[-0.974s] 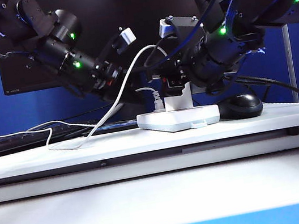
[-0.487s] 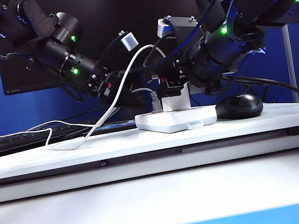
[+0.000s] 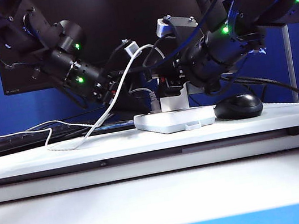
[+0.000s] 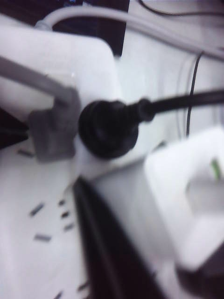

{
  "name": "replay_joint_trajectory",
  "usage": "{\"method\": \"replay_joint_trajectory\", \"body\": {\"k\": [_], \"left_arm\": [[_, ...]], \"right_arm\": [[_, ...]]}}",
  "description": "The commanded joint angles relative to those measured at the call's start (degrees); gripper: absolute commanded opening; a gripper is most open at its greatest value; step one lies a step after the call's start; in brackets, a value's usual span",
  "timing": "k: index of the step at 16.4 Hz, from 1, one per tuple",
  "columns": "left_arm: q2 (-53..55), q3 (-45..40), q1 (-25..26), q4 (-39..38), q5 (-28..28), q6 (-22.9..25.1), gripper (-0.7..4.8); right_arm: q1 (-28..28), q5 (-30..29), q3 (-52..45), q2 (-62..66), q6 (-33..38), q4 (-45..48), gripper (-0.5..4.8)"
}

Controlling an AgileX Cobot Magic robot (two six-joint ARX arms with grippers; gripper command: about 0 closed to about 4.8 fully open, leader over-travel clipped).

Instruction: Unplug the white charger from the socket, then place it next to the socket.

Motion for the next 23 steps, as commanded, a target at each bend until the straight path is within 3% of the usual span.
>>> {"method": "replay_joint_trajectory", "body": {"k": [1, 4, 7, 9, 12, 14, 16, 19, 21, 23], "left_arm": [[0.39, 0.24, -0.07, 1.07, 0.50, -0.96, -0.05], [1.25, 0.26, -0.09, 0.55, -0.09, -3.41, -0.05], [1.57, 0.24, -0.11, 0.33, -0.09, -3.50, -0.05], [1.60, 0.24, -0.11, 0.02, -0.15, -3.50, -0.05], [2.08, 0.24, -0.11, -0.33, -0.52, -3.52, -0.06], [2.51, 0.24, -0.11, -0.57, -0.55, -3.52, -0.05], [2.54, 0.24, -0.11, -0.92, -0.55, -3.50, -0.06], [2.54, 0.24, -0.11, -0.85, -0.52, -3.50, -0.05], [2.54, 0.24, -0.11, -0.79, -0.52, -3.50, -0.06], [2.54, 0.24, -0.11, -0.79, -0.50, -3.50, -0.06]], "right_arm": [[0.66, -4.50, 0.13, -0.24, 0.20, 0.20, -0.01], [0.66, -4.48, 0.15, -0.24, -0.94, 0.20, -0.01], [0.66, -5.62, 0.15, -0.24, 3.32, 1.88, -0.01], [1.25, -4.37, 0.15, -0.70, -3.19, 1.86, -0.01], [1.40, -5.57, 0.15, -0.94, 1.68, 2.45, -0.01], [2.01, -3.82, 0.15, -1.07, -2.51, 2.80, -0.01], [2.08, -4.57, 0.13, -1.07, 2.64, 4.70, -0.01], [2.12, -2.40, 0.15, -1.84, -2.38, 5.77, -0.01], [1.40, -4.26, 0.15, -2.08, 4.28, 6.29, -0.01], [1.09, -3.80, 0.15, -2.56, -1.60, 6.10, -0.01]]}}
